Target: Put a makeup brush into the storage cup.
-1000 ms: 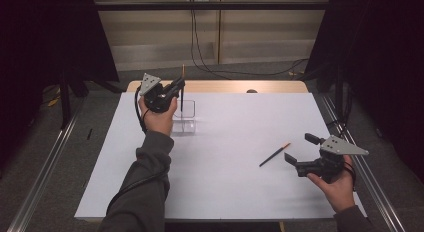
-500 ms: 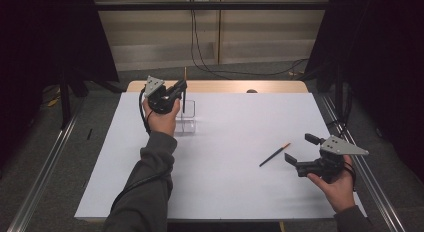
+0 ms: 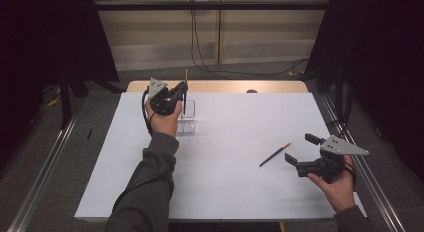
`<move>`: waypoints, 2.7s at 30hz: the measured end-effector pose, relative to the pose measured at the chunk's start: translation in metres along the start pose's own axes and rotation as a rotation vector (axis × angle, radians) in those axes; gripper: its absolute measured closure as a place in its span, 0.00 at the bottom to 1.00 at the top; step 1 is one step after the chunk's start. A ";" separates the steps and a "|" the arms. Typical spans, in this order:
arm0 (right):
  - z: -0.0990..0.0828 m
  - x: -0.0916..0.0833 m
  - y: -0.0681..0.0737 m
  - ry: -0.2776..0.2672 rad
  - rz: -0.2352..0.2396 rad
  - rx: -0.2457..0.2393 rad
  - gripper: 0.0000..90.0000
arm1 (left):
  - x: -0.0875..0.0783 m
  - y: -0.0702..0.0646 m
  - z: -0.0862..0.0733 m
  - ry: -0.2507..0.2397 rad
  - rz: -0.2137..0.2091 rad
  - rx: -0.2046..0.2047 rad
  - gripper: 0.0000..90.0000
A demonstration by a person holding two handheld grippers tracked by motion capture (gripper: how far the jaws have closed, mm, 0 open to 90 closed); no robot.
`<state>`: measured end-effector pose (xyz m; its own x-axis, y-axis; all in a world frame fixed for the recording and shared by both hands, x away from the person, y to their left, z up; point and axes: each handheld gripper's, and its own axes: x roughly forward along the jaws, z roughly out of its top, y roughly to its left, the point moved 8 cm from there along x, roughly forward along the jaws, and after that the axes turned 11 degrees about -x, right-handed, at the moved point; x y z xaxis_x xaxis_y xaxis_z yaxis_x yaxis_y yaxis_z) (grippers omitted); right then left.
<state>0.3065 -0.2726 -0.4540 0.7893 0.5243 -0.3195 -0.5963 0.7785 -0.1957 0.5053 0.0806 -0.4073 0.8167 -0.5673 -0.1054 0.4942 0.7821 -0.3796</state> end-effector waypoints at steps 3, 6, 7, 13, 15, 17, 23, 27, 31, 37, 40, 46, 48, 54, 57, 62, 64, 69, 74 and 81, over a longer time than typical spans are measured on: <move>0.000 0.000 0.000 0.002 0.002 -0.004 0.00 | 0.001 0.000 -0.002 0.002 -0.003 0.001 0.93; 0.000 0.000 0.000 0.000 -0.001 -0.002 0.00 | 0.001 0.000 -0.004 0.008 0.004 0.004 0.93; 0.000 0.000 -0.001 -0.001 -0.003 -0.001 0.00 | 0.002 0.001 -0.004 0.006 0.006 0.002 0.93; 0.000 0.000 0.000 0.003 -0.001 0.002 0.00 | 0.001 0.003 -0.006 0.014 0.014 0.003 0.93; 0.000 0.000 0.001 0.001 0.002 -0.002 0.00 | 0.001 0.004 -0.007 0.019 0.013 0.002 0.93; 0.000 0.000 0.001 0.003 0.001 0.001 0.00 | 0.001 0.004 -0.008 0.018 0.011 -0.001 0.93; 0.000 0.000 0.000 0.002 0.000 0.002 0.00 | 0.001 0.005 -0.011 0.024 0.020 0.002 0.93; 0.001 0.000 0.000 0.000 -0.002 -0.003 0.00 | 0.000 0.005 -0.011 0.025 0.015 -0.003 0.93; 0.001 0.000 0.000 0.001 -0.002 -0.002 0.00 | -0.001 0.004 -0.012 0.028 0.017 0.002 0.93; 0.001 0.000 0.001 0.004 0.001 -0.006 0.00 | -0.002 0.005 -0.017 0.044 0.017 0.002 0.93; 0.001 0.000 0.002 0.002 0.005 -0.004 0.00 | -0.002 0.005 -0.020 0.049 0.016 -0.005 0.93; 0.001 0.000 0.001 -0.001 0.001 -0.005 0.00 | -0.003 0.005 -0.027 0.064 0.021 -0.004 0.93; 0.002 0.000 0.001 -0.002 0.000 -0.006 0.00 | -0.004 0.005 -0.029 0.072 0.019 0.000 0.93; 0.002 0.000 0.001 -0.003 0.004 -0.009 0.00 | -0.005 0.005 -0.033 0.086 0.031 0.003 0.93; 0.002 0.000 0.001 0.000 0.003 -0.012 0.00 | -0.006 0.005 -0.036 0.090 0.024 -0.002 0.93; 0.002 0.000 0.002 0.001 0.003 -0.009 0.00 | -0.008 0.006 -0.040 0.103 0.032 0.002 0.93; 0.002 0.000 0.002 0.002 0.004 -0.009 0.00 | -0.008 0.007 -0.041 0.105 0.032 0.002 0.93; 0.002 0.000 0.002 0.000 0.001 -0.011 0.00 | -0.009 0.007 -0.043 0.112 0.037 0.004 0.93; 0.003 0.000 0.002 -0.001 0.001 -0.013 0.00 | -0.009 0.007 -0.047 0.118 0.036 0.005 0.93; 0.003 0.000 0.002 -0.001 0.003 -0.013 0.00 | -0.009 0.006 -0.052 0.132 0.037 0.003 0.93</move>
<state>0.3059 -0.2698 -0.4519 0.7874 0.5272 -0.3195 -0.6009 0.7722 -0.2065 0.4855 0.0774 -0.4563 0.7886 -0.5665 -0.2393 0.4651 0.8040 -0.3705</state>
